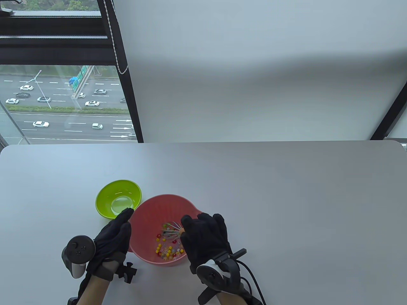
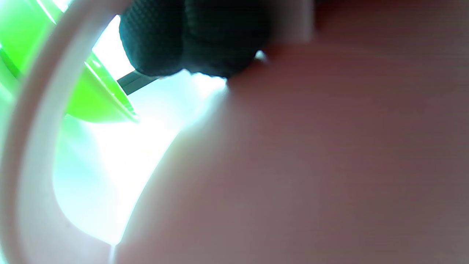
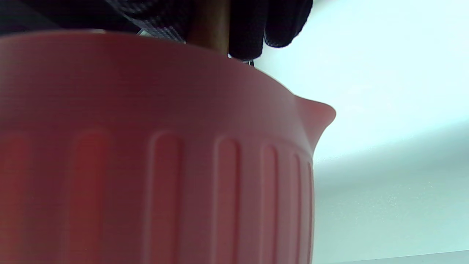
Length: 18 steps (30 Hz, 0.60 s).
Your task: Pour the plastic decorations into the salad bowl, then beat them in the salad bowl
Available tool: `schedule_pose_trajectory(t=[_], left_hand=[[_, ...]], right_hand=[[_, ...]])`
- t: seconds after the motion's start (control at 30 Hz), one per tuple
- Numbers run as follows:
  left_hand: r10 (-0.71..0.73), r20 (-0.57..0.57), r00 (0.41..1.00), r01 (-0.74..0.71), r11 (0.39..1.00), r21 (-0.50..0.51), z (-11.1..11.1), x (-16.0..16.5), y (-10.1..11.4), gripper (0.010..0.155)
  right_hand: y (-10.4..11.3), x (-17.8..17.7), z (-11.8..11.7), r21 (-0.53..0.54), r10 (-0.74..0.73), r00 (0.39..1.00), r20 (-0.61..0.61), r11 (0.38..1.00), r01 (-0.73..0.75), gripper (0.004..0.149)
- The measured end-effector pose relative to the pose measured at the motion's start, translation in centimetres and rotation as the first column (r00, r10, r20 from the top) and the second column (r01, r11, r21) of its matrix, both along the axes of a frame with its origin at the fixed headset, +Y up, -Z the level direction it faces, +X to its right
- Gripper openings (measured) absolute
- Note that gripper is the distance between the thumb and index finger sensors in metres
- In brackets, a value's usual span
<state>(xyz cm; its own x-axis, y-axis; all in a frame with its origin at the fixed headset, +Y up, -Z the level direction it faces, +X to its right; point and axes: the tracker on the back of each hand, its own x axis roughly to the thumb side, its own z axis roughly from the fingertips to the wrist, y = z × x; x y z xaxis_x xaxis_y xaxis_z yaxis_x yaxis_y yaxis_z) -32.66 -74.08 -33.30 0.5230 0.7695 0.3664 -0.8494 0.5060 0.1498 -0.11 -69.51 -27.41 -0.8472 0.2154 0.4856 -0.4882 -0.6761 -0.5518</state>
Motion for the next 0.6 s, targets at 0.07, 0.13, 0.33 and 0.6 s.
schedule_pose_trajectory(t=[0.07, 0.13, 0.33, 0.6], left_hand=[[0.0, 0.0, 1.0, 0.0, 1.0, 0.0, 0.0, 0.0, 0.0, 0.058], [0.001, 0.001, 1.0, -0.001, 1.0, 0.0, 0.0, 0.0, 0.0, 0.058], [0.001, 0.001, 1.0, -0.001, 1.0, 0.0, 0.0, 0.0, 0.0, 0.058], [0.001, 0.001, 1.0, -0.001, 1.0, 0.0, 0.0, 0.0, 0.0, 0.058]], right_hand=[[0.0, 0.1, 0.0, -0.002, -0.009, 1.0, 0.002, 1.0, 0.009, 0.065], [0.1, 0.2, 0.0, 0.001, -0.015, 1.0, 0.005, 1.0, 0.015, 0.064], [0.5, 0.8, 0.0, 0.017, -0.045, 0.999, 0.017, 0.999, 0.045, 0.062], [1.0, 1.6, 0.1, 0.024, -0.099, 0.995, 0.016, 0.995, 0.098, 0.061]])
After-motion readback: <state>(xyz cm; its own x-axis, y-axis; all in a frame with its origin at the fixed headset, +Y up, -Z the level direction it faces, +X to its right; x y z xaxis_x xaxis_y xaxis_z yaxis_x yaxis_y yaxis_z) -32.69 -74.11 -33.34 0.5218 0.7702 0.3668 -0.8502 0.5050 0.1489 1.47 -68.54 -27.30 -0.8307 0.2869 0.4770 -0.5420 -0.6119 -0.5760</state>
